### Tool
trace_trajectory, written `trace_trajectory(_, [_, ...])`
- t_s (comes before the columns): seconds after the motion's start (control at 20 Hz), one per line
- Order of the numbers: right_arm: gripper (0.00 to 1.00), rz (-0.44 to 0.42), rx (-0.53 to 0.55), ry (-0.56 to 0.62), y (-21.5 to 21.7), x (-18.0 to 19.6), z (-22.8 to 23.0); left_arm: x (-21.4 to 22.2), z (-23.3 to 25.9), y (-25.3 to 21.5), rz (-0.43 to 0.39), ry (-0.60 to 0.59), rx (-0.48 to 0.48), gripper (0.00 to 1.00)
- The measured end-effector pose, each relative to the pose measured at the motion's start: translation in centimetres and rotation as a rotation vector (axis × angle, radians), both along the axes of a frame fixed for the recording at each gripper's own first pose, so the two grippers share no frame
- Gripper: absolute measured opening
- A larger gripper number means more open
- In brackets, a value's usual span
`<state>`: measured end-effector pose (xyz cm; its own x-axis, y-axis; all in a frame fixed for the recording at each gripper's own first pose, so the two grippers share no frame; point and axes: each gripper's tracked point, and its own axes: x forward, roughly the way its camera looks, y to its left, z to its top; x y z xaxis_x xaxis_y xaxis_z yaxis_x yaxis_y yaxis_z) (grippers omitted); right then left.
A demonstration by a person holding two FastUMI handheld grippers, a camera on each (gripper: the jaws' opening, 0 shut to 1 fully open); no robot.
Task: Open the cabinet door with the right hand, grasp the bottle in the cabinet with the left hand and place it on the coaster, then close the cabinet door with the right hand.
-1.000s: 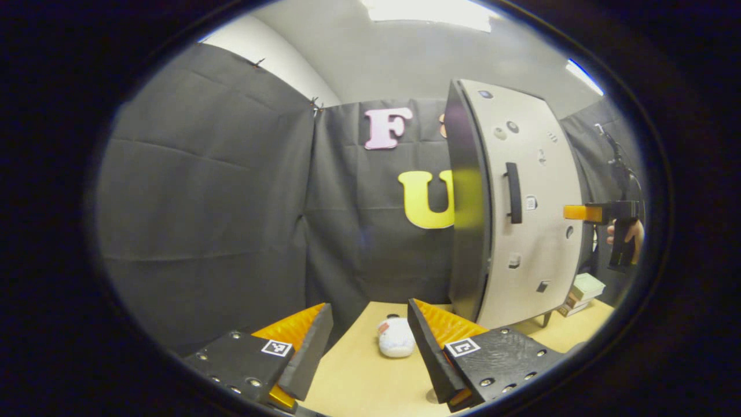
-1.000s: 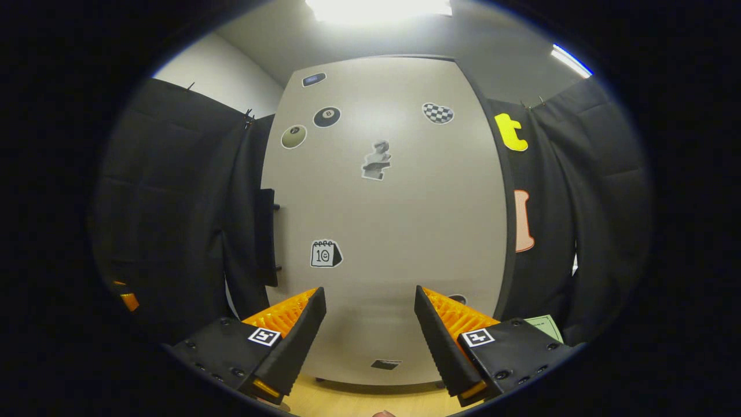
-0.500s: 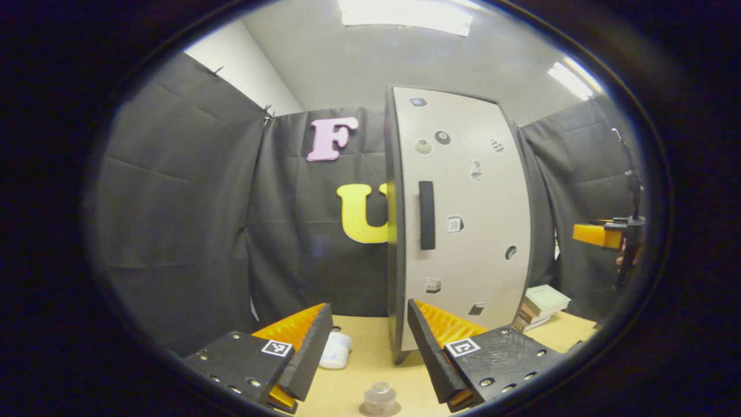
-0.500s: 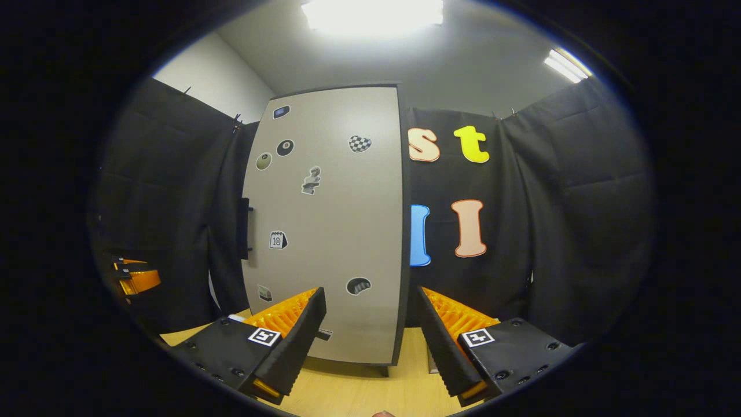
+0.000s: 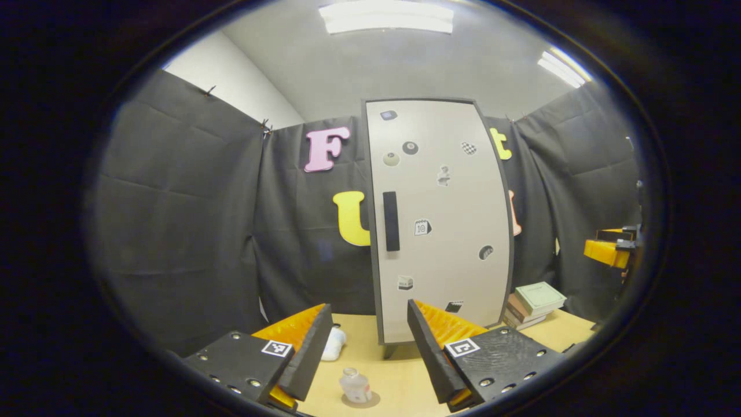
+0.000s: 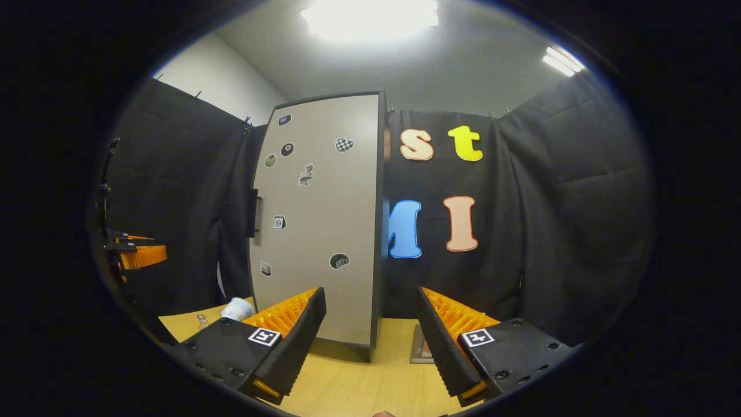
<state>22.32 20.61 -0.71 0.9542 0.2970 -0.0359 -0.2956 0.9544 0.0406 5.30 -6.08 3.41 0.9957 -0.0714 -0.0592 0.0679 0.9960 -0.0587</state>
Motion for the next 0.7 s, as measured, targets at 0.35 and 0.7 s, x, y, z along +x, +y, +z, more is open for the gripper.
trace_trajectory(0.35, [0.97, -0.029, 0.024, -0.017, 0.5, -3.9, 1.8, -2.8, 0.6, 0.9, -0.033, -0.015, 0.009, 0.81])
trace_trajectory(0.7, [0.96, -0.058, 0.013, -0.04, 1.8, -6.9, 3.0, -4.6, 1.2, 3.4, -0.04, -0.037, 0.014, 0.81])
